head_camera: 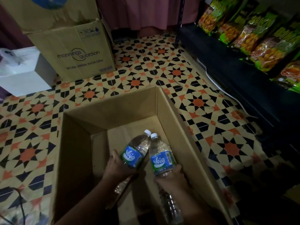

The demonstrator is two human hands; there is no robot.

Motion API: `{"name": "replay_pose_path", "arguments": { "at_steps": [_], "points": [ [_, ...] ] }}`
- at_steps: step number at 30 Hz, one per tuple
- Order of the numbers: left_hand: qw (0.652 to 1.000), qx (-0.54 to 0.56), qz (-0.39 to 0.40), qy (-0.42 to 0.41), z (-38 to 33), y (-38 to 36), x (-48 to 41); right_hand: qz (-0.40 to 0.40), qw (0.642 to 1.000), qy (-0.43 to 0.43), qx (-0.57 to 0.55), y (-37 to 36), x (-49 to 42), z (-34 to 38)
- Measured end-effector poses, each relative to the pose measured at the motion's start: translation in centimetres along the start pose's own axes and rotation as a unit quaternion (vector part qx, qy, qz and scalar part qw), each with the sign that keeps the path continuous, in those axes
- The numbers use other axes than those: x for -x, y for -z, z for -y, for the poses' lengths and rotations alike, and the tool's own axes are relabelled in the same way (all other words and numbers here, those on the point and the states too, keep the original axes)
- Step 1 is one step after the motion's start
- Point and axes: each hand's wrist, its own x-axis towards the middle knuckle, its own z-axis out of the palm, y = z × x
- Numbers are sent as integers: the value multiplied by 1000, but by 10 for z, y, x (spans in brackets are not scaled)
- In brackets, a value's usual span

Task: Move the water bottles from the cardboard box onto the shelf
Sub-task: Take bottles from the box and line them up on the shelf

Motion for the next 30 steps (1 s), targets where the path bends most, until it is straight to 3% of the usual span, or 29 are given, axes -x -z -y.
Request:
{"name": "replay_pose_path", "arguments": {
  "at_steps": [3,5,8,15,20,24,30],
  "points": [
    [995,52,51,61,5,-3,4,12,1000,-23,-5,-2,-3,-1],
    [993,67,78,58,6,-12,5,-2,1000,-25,8,-4,-3,-1],
    [993,96,35,53,-2,-23,17,-16,999,-29,15,-6,-2,-1],
    [997,34,-20,67,-10,-26,32,17,998,-44,-36,9,-4,-2],
    [990,105,-42,84,-15,-18,51,49,998,1,-28,27,16,-4],
    [976,191,-75,66,-33,3,66,63,996,61,-35,53,36,-4],
    [948,290,-118,-48,-83,56,108,52,984,134,-108,91,71,9]
  ]
}}
